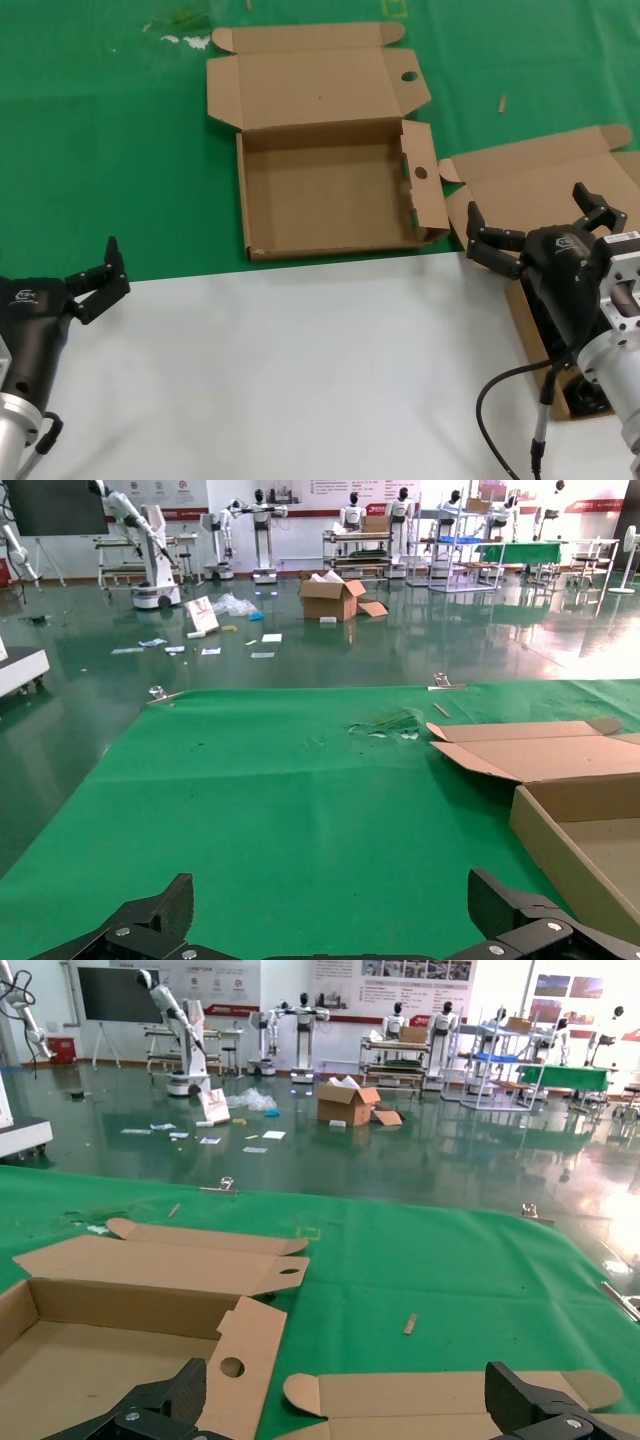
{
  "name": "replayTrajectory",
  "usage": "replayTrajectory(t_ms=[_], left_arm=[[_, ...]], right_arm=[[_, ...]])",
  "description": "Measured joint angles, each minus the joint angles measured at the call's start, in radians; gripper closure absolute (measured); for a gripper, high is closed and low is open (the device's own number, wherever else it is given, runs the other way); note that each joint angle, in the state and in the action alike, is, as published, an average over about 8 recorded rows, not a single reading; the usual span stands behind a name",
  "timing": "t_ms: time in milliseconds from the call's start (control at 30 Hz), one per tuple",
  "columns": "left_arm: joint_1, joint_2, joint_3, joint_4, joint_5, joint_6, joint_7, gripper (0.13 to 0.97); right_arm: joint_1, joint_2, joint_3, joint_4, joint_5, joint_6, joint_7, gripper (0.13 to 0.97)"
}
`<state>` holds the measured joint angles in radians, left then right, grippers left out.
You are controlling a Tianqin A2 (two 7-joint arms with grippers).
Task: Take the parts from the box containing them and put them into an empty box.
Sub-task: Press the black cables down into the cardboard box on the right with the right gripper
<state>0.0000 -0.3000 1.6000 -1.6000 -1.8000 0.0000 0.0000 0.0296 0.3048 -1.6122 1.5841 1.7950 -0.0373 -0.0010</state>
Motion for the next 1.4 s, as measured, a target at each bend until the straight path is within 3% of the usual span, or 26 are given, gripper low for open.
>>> replayTrajectory(t_ms=[700, 1000, 1167, 1400], left_arm=[[0.000, 0.000, 0.000, 0.000, 0.000, 0.000, 0.000, 0.141], [0.000, 0.000, 0.000, 0.000, 0.000, 0.000, 0.000, 0.212], [0.000, 0.000, 0.000, 0.000, 0.000, 0.000, 0.000, 0.297], [0.000, 0.000, 0.000, 0.000, 0.000, 0.000, -0.001, 0.424]], right_arm=[[0.000, -0.002, 0.003, 0.000, -0.002, 0.001, -0.003, 0.129], [-0.022, 0.008, 0.048, 0.021, -0.031, -0.014, -0.046, 0.129], [-0.043, 0.121, 0.032, 0.084, -0.046, -0.045, -0.010, 0.129], [-0.053, 0.389, 0.001, 0.163, -0.140, -0.184, 0.121, 0.129]])
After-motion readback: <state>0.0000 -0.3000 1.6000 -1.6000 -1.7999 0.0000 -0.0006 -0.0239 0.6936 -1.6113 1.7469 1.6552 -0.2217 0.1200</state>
